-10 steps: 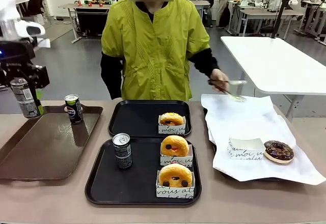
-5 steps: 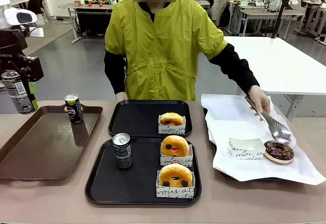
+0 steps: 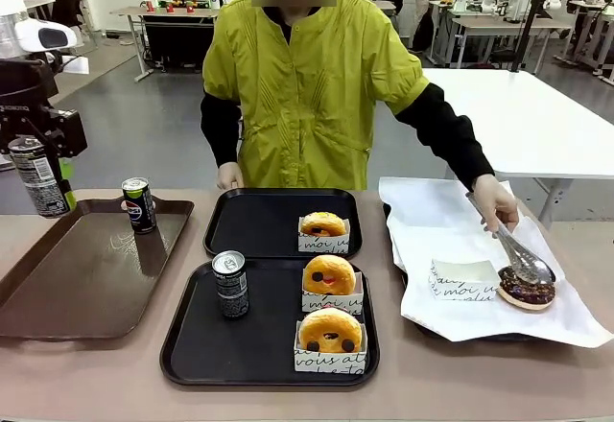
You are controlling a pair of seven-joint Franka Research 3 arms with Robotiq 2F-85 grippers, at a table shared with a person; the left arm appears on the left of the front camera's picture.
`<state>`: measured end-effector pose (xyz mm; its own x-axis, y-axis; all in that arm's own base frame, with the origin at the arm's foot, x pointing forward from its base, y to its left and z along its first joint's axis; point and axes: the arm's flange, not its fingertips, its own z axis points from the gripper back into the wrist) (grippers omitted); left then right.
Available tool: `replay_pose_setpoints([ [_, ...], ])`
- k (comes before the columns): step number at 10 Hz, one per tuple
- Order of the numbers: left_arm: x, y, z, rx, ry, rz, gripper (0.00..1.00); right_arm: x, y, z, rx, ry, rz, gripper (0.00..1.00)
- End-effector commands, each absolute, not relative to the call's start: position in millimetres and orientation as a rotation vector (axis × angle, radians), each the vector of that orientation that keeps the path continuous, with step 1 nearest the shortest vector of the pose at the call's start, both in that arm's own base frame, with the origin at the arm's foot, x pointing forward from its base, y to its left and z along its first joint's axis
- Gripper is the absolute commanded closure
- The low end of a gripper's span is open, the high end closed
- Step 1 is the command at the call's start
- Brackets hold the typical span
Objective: Set up donuts and drinks on trays.
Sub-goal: Pick up one Pepsi coke from the Handle tray and place it on the Flat Tray without a Pepsi coke.
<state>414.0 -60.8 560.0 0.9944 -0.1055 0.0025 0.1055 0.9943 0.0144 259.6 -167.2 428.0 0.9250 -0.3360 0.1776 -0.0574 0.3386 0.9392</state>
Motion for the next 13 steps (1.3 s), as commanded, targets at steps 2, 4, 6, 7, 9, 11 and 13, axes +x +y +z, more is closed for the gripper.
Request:
replay_pose_setpoints([
  [2,457,-121,561,0.115,-0.043,-0.214,0.39,260,-168,428,1.232,-0.387,-0.177,0.0],
  [4,495,-156,559,0.119,-0.08,-0.242,0.39,260,-168,428,1.232,-0.387,-0.177,0.0],
  [6,526,-192,546,0.091,-0.122,-0.274,0.39,260,-168,428,1.232,-0.387,-0.177,0.0],
  [7,537,-205,539,0.058,-0.157,-0.295,0.39,260,-168,428,1.232,-0.387,-0.177,0.0],
  [9,545,-218,524,-0.009,-0.171,-0.349,0.39,260,-168,428,1.232,-0.387,-0.177,0.0],
  [11,463,-163,558,-0.082,0.029,-0.381,0.39,260,-168,428,1.232,-0.387,-0.177,0.0],
  [13,389,-118,581,-0.096,-0.009,-0.401,0.39,260,-168,428,1.232,-0.387,-0.177,0.0],
])
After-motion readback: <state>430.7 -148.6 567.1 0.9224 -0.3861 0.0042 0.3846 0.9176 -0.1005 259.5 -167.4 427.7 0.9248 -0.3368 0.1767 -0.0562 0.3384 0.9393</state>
